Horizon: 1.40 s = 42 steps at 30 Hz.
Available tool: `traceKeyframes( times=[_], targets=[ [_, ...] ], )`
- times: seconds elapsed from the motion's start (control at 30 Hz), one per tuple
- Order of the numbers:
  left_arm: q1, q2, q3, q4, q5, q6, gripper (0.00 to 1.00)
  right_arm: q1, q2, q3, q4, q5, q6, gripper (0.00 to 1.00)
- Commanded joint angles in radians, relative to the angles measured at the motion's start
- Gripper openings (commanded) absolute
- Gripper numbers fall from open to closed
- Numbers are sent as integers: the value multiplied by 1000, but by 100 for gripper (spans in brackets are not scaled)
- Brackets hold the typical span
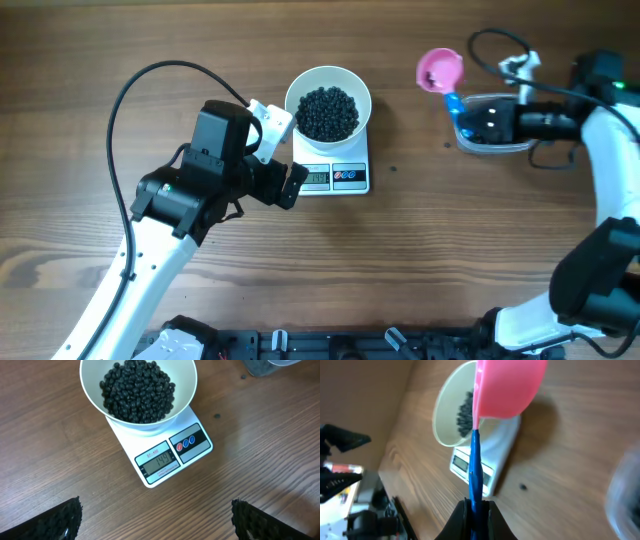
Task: Scoop item into bowl and weigh 150g on scale
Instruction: 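Carry the filled scoop left over the white bowl, then tip the scoop to pour a small amount of beans into the bowl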
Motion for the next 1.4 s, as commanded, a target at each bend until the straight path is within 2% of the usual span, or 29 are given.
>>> traceKeyframes(
  times=[0.0,0.1,0.37,0.6,0.73,0.83,0.9,1.13,1.27,1.37],
  targets=[
    [-4,4,18,3,16,-3,100,147,-23,-5,111,3,55,4],
    [-4,4,18,3,16,-3,100,269,-23,-5,246,214,159,4],
    [-4,4,18,3,16,-3,100,492,-23,-5,336,450,39,4],
    [-4,4,18,3,16,-3,100,569,-23,-5,431,595,1,4],
    [-4,4,18,3,16,-3,100,593,-22,-5,455,763,-39,4],
    [-4,4,18,3,16,-3,100,596,-22,-5,443,755,-53,4],
    [-4,4,18,3,16,-3,100,596,-22,-5,439,755,-113,4],
    [-4,4,18,3,16,-3,100,597,-22,-5,416,695,-94,4],
    [-4,4,18,3,16,-3,100,596,-22,-5,430,800,-136,4],
    [-4,4,18,3,16,-3,100,597,-22,-5,417,770,-147,4]
  ],
)
